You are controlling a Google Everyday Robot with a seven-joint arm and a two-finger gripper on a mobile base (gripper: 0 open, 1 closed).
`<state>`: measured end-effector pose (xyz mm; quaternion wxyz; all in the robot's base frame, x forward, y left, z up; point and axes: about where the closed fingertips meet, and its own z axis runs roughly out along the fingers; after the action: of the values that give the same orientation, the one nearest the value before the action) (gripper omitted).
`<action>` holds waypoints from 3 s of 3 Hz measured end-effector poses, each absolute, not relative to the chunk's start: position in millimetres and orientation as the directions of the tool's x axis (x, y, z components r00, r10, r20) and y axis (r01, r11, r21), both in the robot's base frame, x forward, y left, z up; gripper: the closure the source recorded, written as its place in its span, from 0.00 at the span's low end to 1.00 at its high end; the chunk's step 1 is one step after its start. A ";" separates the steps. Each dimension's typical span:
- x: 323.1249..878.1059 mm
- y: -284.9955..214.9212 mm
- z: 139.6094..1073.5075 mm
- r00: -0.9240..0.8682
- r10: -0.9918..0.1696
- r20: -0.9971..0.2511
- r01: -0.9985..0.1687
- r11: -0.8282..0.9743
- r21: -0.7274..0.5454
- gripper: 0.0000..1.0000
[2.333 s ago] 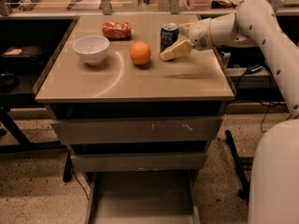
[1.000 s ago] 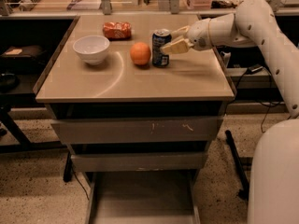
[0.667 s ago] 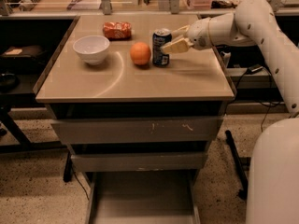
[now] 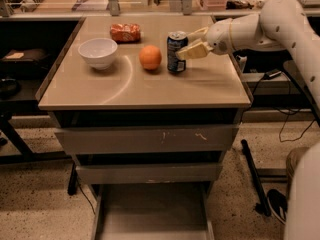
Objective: Place pepsi can into bottom drawer
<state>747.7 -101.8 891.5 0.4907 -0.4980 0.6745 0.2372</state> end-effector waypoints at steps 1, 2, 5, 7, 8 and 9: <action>711.0 -116.5 909.5 0.018 -0.449 -0.893 -0.889 0.401 -0.219 1.00; 661.0 -136.8 919.9 0.038 -0.466 -0.884 -0.867 0.424 -0.261 1.00; 494.1 -167.2 890.1 -0.006 -0.510 -0.860 -0.858 0.444 -0.257 1.00; 415.9 -170.9 827.2 -0.092 -0.581 -0.808 -0.851 0.467 -0.239 1.00; 425.2 -161.1 798.3 -0.124 -0.575 -0.809 -0.860 0.469 -0.201 1.00; 423.4 -153.6 718.1 -0.201 -0.549 -0.811 -0.856 0.502 -0.127 1.00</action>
Offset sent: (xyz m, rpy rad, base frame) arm -0.1532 -0.0680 0.0365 -0.0592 -0.1270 -0.0910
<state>423.4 -153.6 718.1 0.4270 -0.4658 0.7540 0.1794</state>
